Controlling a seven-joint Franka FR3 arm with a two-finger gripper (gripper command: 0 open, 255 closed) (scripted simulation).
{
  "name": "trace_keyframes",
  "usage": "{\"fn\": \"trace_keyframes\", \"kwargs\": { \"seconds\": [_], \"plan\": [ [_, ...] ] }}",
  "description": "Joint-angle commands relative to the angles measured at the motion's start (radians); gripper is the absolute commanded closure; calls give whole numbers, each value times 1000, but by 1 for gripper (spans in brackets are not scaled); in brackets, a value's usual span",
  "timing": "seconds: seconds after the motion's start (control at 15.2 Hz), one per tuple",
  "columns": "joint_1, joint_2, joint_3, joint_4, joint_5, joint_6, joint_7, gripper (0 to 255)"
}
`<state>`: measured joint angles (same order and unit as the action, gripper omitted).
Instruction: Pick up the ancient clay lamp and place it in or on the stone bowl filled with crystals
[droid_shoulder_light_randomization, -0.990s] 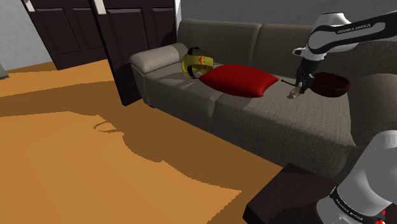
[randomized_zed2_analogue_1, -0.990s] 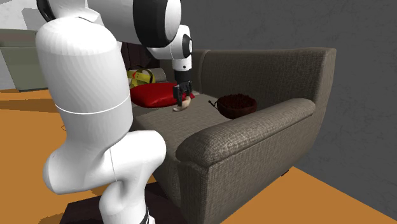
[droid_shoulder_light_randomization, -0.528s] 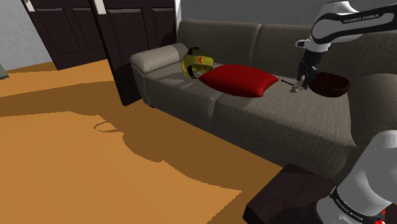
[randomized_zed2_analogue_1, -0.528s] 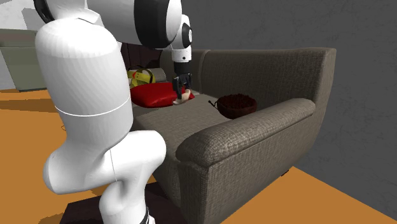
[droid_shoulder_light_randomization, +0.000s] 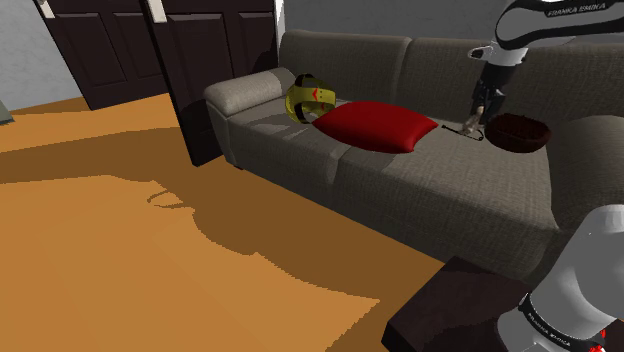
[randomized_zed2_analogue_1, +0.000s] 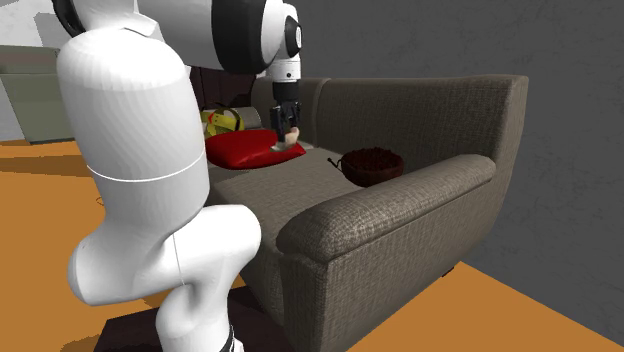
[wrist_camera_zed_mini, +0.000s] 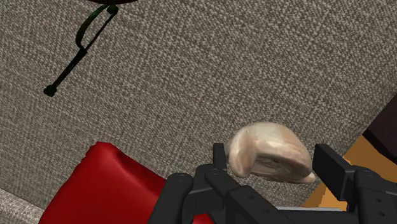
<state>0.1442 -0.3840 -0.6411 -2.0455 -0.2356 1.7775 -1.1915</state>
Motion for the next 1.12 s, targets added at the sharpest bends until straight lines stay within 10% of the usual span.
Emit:
{"fn": "trace_keyframes", "kwargs": {
  "seconds": [0.0, 0.4, 1.06],
  "plan": [
    [1, -1, 5, 29, 2, -30, -1, 255],
    [7, 9, 12, 106, 12, -98, -7, 255],
    [-17, 254, -265, 340, 144, -104, -347, 255]
  ]
}}
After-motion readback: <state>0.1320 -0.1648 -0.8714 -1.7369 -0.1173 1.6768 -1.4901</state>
